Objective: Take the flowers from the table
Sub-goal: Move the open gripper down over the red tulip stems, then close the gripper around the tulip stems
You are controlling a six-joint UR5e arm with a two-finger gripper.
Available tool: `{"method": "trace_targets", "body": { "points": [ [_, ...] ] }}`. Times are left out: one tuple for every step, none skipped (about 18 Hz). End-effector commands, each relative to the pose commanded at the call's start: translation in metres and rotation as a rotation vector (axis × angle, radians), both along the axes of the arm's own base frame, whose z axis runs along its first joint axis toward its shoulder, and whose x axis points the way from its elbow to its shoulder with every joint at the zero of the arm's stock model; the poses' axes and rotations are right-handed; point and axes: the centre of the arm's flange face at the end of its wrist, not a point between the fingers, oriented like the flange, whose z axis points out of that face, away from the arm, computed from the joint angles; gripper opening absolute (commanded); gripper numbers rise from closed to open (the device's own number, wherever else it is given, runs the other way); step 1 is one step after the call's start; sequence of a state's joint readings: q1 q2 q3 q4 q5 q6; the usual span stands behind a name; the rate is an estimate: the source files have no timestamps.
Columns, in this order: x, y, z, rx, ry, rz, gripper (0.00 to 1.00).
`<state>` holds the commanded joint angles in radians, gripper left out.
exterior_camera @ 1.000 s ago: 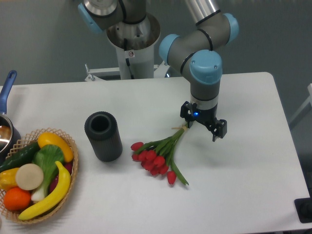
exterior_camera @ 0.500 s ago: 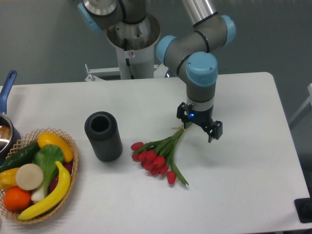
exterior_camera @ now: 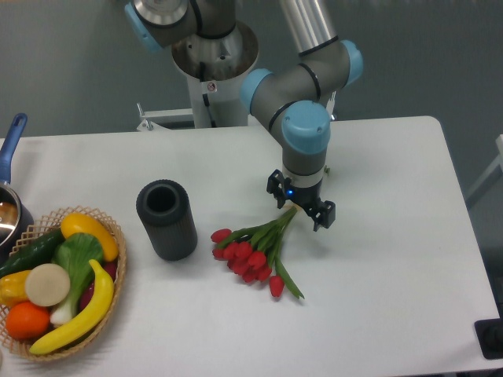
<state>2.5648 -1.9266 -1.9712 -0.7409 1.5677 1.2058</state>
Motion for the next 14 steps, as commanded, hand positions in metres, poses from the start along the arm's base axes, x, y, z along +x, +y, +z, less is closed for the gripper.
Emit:
{"method": "trace_targets", "body": {
  "points": [
    [0.004,0.004,-0.005,0.0,-0.011,0.006,1.0],
    [0.006,0.007,-0.005,0.013,-0.02,0.012,1.0],
    [0.008,0.01,-0.005,0.032,-0.033,0.017,1.0],
    [0.009,0.012,-0.005,0.049,-0.047,0.022,1.0],
    [0.011,0.012,-0.007,0.056,-0.059,0.026,1.0],
    [0.013,0.011,-0.009,0.056,-0.065,0.026,1.0],
    [0.013,0.011,-0.01,0.054,-0.068,0.026,1.0],
    [0.013,0.011,-0.012,0.053,-0.069,0.026,1.0],
    [0.013,0.012,-0.015,0.05,-0.074,0.023,1.0],
    [0.012,0.012,-0.021,0.043,-0.08,0.017,1.0],
    [0.013,0.016,-0.024,0.04,-0.084,0.008,1.0],
    [0.01,0.019,-0.024,0.042,-0.081,0.002,0.95],
    [0.008,0.022,-0.023,0.044,-0.078,0.003,0.75],
    [0.007,0.024,-0.021,0.049,-0.074,0.003,0.49]
  ]
}}
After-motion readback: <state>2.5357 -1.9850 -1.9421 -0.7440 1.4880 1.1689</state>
